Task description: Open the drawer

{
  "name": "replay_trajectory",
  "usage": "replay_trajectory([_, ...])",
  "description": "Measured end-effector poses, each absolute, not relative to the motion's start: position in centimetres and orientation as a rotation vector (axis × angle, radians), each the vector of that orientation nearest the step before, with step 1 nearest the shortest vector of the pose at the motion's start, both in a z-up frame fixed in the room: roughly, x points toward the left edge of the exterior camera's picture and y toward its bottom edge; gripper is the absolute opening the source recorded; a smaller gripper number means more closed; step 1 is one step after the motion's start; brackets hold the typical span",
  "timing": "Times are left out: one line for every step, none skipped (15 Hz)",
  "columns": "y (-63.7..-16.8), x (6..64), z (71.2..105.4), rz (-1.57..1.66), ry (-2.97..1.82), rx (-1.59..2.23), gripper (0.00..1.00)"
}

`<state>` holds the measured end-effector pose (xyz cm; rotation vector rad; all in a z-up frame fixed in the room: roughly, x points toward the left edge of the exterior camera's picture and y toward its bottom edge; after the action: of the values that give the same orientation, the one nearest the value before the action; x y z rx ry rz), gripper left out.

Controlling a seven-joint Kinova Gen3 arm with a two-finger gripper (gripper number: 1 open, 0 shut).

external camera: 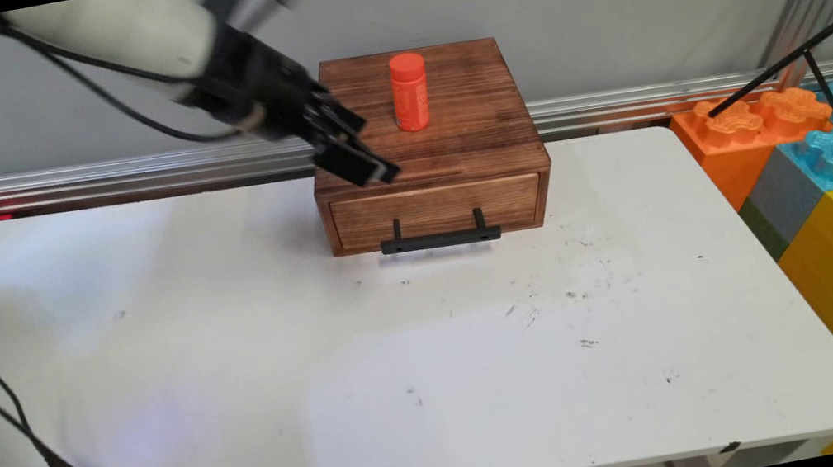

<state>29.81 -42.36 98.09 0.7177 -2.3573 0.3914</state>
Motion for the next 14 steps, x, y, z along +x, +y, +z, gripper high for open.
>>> replay_trajectory([-43.2, 28.6, 96.9, 0.394, -2.378, 0.709, 1.0])
replay_trajectory([-44.0, 27.4, 95.8, 0.397, -2.402, 0.697, 1.0])
replay_trajectory([-44.7, 26.5, 94.7, 0.401, -2.423, 0.686, 1.0])
replay_trajectory([-45.5, 25.5, 93.6, 0.407, -2.448, 0.669, 1.0])
replay_trajectory([-46.3, 24.7, 92.4, 0.414, -2.476, 0.648, 1.0])
replay_trajectory([-46.9, 24.1, 91.4, 0.421, -2.5, 0.629, 1.0])
replay_trajectory([-47.7, 23.5, 90.3, 0.43, -2.528, 0.605, 1.0])
replay_trajectory([-48.3, 22.9, 89.2, 0.439, -2.556, 0.579, 1.0])
replay_trajectory([-48.9, 22.5, 88.4, 0.446, -2.578, 0.557, 1.0])
replay_trajectory([-49.4, 22.0, 87.4, 0.449, -2.602, 0.534, 1.0])
replay_trajectory([-49.8, 21.6, 86.4, 0.449, -2.622, 0.511, 1.0])
replay_trajectory([-50.1, 21.3, 85.6, 0.447, -2.639, 0.489, 1.0])
replay_trajectory([-50.3, 20.9, 84.7, 0.443, -2.657, 0.463, 1.0])
replay_trajectory([-50.5, 20.6, 83.8, 0.438, -2.674, 0.435, 1.0])
